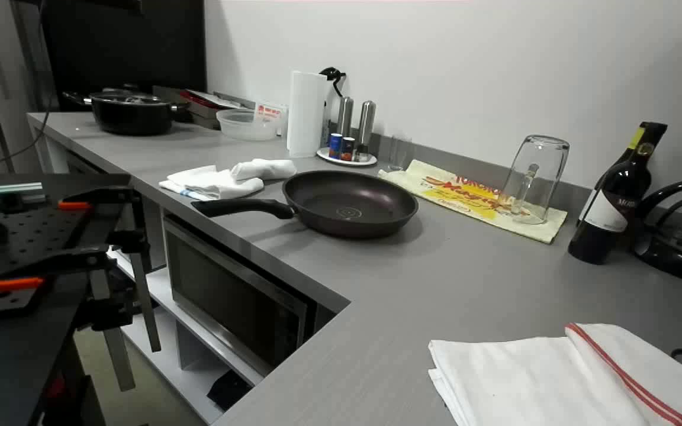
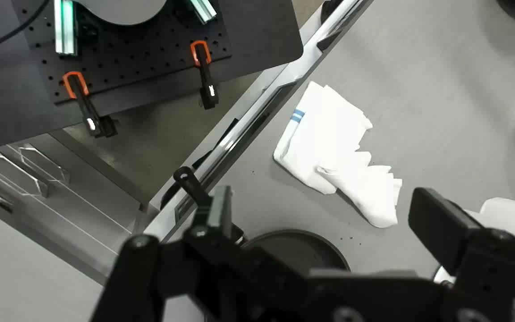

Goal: Use the white towel farthest from you to wipe the pan

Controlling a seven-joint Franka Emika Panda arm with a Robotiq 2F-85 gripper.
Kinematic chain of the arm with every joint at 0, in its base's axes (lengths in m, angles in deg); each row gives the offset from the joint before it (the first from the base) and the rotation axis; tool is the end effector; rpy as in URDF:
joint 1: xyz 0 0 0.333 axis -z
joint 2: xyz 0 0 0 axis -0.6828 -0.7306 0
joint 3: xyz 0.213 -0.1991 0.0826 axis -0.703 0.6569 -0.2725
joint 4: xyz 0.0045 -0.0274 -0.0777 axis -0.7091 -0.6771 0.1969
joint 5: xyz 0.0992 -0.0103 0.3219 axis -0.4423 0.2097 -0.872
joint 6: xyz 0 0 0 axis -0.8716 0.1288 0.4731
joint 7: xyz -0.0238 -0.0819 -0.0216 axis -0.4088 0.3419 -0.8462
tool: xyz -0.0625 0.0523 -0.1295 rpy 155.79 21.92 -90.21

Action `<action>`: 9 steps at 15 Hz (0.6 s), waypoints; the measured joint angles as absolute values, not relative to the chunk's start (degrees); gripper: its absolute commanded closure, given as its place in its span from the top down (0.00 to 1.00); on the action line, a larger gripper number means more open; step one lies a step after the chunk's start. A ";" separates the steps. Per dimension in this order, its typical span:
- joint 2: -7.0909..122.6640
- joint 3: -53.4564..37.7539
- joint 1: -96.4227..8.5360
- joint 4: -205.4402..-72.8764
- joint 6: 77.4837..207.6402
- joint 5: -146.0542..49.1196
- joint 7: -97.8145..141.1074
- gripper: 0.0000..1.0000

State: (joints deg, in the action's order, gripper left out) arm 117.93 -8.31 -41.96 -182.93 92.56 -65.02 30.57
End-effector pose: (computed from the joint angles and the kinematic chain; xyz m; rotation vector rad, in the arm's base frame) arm 0.2480 0.0143 0.5190 -2.8351 0.4149 0.2344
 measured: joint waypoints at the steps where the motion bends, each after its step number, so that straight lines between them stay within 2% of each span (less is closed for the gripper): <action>1: 117.94 -8.31 -41.96 -182.91 92.59 -65.02 30.57 1.00; 5: 116.33 -8.59 -40.77 -183.01 92.94 -65.03 29.16 1.00; 9: 109.20 -8.68 -40.84 -183.00 95.16 -65.41 24.77 1.00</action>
